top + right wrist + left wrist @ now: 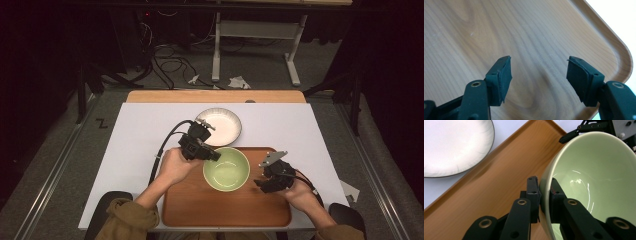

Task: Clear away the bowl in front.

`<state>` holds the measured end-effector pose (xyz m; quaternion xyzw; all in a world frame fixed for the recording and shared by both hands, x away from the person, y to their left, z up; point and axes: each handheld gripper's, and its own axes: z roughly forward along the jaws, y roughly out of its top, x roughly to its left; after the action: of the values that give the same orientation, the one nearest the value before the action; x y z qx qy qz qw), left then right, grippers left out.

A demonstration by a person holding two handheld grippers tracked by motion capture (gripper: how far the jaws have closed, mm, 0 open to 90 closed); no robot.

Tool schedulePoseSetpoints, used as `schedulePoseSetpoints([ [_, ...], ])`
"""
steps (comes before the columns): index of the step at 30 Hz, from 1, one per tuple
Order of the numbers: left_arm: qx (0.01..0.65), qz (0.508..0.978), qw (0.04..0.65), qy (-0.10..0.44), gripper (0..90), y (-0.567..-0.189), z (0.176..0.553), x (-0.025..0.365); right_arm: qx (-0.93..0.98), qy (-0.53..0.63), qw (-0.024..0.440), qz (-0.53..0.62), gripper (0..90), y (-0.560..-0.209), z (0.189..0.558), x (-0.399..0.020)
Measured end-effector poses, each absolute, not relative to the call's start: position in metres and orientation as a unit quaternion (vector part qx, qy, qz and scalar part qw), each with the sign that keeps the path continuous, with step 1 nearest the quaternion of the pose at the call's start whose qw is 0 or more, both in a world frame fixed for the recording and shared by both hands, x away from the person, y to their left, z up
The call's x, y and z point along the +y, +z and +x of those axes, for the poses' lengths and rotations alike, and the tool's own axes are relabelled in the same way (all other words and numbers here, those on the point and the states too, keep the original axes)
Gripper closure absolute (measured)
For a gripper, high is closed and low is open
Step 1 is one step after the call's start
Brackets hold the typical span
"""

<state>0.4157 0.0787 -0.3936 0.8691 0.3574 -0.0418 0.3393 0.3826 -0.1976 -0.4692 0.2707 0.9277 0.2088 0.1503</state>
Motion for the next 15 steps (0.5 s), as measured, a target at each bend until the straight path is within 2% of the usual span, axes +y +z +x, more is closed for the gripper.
schedulePoseSetpoints([
  [15, 0.375, 0.86, 0.344, -0.037, 82.1, -0.414, 0.416, 0.079, 0.927, 0.21, 0.15, 0.271, 36.8, -0.469, 0.382, -0.197],
])
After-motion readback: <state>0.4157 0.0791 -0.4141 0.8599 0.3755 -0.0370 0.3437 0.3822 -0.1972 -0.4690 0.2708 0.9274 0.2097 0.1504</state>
